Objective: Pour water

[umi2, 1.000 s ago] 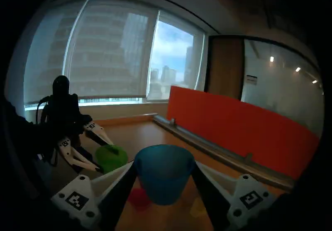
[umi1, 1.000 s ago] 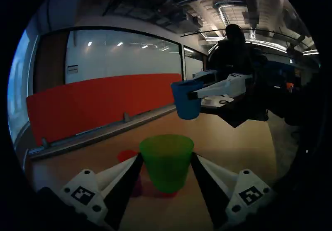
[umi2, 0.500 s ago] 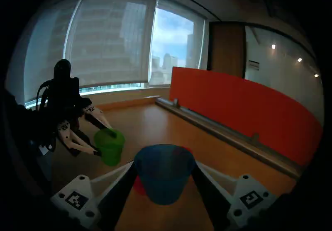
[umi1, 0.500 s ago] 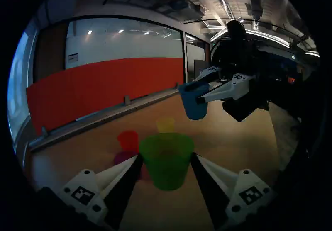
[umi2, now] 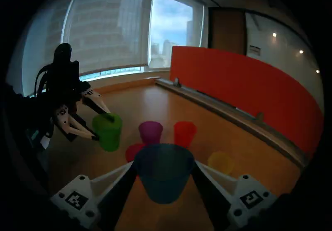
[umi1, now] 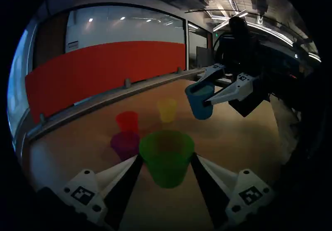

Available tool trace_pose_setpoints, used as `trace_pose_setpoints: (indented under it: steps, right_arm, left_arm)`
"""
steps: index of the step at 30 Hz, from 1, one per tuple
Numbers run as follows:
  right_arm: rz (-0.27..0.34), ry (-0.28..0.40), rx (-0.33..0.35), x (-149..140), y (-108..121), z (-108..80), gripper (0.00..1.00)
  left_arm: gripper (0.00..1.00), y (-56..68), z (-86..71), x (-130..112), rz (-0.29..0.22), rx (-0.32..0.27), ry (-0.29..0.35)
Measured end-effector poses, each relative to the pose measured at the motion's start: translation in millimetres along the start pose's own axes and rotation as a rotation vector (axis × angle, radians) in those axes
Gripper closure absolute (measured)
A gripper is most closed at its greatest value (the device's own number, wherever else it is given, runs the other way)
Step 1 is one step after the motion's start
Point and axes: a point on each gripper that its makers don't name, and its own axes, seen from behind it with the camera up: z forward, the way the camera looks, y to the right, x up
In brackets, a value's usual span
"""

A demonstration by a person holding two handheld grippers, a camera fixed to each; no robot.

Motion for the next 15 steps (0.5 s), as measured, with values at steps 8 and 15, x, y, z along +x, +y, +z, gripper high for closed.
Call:
trace_pose_setpoints:
  steps: [8,15]
  right_arm:
    - [0.020,-0.068,0.012,-29.2,1.5,9.8,0.09]
    - [0.026,-0.115,0.028,-45.3,0.3,15.6,0.09]
  left_arm:
    - [0.16,-2.6,4.3,-21.5,0.003,0.000,-0.059]
    - [0.16,-4.6,6.5,-31.1,0.004,-0.007,-0.105]
